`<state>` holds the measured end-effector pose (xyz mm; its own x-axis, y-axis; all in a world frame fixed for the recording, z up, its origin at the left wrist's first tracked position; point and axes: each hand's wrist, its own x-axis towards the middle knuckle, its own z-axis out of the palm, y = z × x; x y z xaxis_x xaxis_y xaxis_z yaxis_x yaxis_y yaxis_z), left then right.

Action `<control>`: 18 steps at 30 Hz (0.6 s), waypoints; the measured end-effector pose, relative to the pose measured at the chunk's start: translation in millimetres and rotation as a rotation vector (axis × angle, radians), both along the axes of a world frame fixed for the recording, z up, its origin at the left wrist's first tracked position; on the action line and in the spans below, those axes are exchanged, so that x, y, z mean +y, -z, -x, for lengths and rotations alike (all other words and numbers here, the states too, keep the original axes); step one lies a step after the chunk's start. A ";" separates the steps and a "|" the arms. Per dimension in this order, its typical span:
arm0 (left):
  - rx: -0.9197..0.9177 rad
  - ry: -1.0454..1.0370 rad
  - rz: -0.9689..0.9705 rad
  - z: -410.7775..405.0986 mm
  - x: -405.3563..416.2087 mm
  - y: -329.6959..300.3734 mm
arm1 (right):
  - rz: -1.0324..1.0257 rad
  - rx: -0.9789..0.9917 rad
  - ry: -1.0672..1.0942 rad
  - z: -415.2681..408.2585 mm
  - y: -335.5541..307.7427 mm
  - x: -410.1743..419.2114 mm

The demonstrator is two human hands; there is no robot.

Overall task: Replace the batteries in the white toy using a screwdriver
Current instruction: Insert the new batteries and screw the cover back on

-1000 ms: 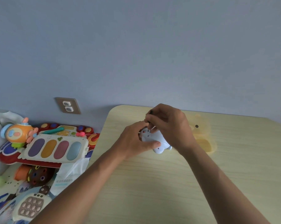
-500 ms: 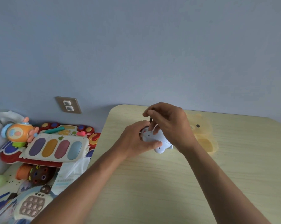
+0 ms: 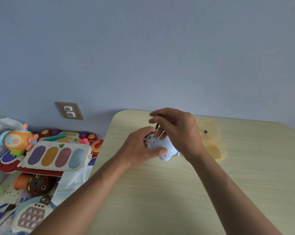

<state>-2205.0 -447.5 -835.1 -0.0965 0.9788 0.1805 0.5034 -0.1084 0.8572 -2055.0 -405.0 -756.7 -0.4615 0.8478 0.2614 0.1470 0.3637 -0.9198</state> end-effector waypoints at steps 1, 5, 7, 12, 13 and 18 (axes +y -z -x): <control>-0.002 -0.003 0.001 0.3 0.6 1.0 | -0.017 0.002 0.021 1.0 0.1 -0.6; -0.010 -0.013 0.018 -0.4 0.4 1.5 | -0.058 -0.015 0.028 3.1 3.2 -2.6; -0.007 -0.013 0.029 -0.1 0.4 1.7 | -0.053 -0.050 -0.023 1.5 3.8 -4.4; -0.018 -0.003 0.018 -1.3 -1.8 -2.2 | -0.025 -0.046 -0.020 -2.1 0.2 -3.3; -0.014 -0.001 0.014 -1.7 -2.3 -3.1 | -0.019 -0.030 -0.001 -1.8 0.0 -2.4; -0.002 -0.004 0.017 -2.0 -2.5 -4.3 | 0.034 0.039 -0.007 -0.5 2.7 -2.5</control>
<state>-2203.1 -450.1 -830.8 -0.1004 0.9814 0.1638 0.5022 -0.0921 0.8599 -2054.5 -407.5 -759.4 -0.4572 0.8535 0.2501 0.1085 0.3326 -0.9368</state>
